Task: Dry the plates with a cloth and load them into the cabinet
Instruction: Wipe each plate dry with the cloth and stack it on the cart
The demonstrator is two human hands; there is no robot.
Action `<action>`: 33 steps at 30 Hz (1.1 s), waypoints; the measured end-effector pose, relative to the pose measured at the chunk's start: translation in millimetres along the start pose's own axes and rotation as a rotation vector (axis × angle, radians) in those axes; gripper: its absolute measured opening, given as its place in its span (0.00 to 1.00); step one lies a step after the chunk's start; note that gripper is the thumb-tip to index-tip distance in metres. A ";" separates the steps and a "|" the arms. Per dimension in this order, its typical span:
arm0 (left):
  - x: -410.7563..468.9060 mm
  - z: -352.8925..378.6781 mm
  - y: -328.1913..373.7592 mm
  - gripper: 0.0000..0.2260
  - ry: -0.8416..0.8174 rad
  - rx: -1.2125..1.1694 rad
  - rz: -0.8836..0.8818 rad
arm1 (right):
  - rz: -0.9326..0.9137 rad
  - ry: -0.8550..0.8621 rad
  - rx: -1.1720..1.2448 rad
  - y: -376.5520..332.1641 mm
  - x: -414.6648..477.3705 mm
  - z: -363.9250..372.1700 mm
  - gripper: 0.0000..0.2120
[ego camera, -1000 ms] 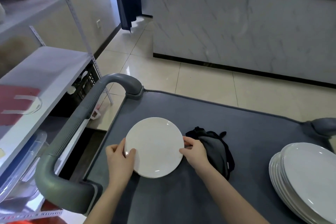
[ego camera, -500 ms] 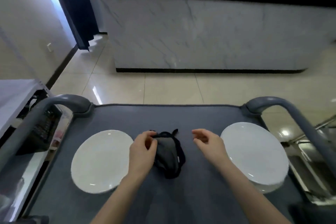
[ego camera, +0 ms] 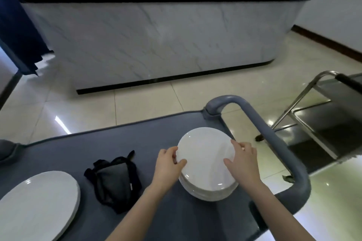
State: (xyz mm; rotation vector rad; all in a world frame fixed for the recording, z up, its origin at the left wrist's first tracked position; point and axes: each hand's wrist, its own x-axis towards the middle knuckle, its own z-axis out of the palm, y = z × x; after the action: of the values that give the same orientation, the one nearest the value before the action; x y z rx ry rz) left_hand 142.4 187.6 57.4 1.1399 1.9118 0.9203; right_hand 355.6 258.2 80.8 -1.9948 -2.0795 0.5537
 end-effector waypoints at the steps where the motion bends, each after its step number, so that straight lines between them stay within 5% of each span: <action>1: 0.3 3.8 0.9 0.18 0.017 0.001 -0.013 | 0.016 -0.024 0.031 4.2 2.1 0.3 0.30; 10: 1.3 13.0 -2.8 0.17 0.111 -0.046 -0.121 | 0.109 -0.093 0.231 18.3 21.0 -1.5 0.24; 21: -9.6 -16.5 -18.6 0.19 0.226 -0.415 -0.233 | 0.027 -0.076 0.627 -7.8 22.7 3.8 0.19; 33: -43.0 -116.6 -60.0 0.16 0.341 -0.566 -0.227 | 0.095 -0.562 1.143 -87.6 -7.8 49.2 0.19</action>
State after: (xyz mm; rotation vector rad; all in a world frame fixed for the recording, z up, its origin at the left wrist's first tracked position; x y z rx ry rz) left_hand 35.0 102.5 72.9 0.4447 1.8077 1.4705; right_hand 256.4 243.0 72.4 -1.2783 -1.2602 1.9287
